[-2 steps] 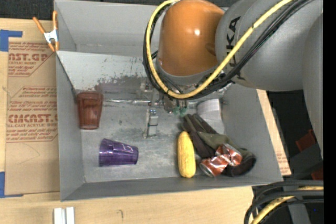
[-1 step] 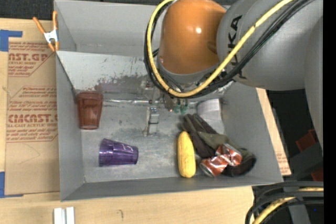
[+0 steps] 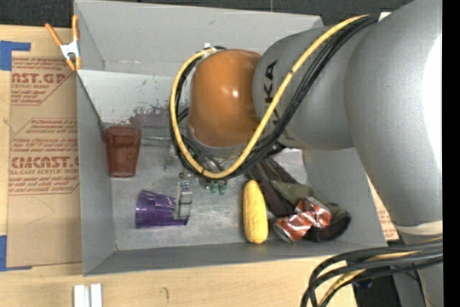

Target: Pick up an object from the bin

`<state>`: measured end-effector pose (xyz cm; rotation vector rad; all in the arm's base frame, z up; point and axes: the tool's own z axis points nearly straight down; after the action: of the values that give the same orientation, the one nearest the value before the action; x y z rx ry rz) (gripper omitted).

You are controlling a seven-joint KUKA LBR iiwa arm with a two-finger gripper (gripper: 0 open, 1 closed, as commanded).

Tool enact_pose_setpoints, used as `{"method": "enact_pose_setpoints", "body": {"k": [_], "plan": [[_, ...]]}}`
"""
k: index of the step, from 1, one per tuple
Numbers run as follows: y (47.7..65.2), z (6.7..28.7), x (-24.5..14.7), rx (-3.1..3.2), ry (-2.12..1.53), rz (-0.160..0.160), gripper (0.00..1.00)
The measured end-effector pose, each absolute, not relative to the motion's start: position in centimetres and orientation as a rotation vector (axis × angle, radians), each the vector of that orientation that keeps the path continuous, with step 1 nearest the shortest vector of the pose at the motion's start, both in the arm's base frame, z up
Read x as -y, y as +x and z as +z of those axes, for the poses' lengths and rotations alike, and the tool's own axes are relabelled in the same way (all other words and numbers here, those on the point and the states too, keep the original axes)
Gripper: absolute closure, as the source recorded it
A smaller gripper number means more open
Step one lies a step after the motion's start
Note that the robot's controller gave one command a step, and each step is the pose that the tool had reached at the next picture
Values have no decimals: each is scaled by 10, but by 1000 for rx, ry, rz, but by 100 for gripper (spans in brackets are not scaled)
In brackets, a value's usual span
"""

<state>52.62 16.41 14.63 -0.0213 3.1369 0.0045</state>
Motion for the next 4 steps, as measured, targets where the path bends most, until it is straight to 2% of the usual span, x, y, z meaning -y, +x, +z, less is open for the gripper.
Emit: {"method": "enact_pose_setpoints", "body": {"k": [1, 2, 3, 4], "plan": [[499, 139, -186, -3146, -75, 0, 0], [497, 158, -191, -3139, -57, 3, 0], [493, 94, -178, -3136, 49, 5, 0], [498, 69, -179, -3141, 121, 1, 100]]}}
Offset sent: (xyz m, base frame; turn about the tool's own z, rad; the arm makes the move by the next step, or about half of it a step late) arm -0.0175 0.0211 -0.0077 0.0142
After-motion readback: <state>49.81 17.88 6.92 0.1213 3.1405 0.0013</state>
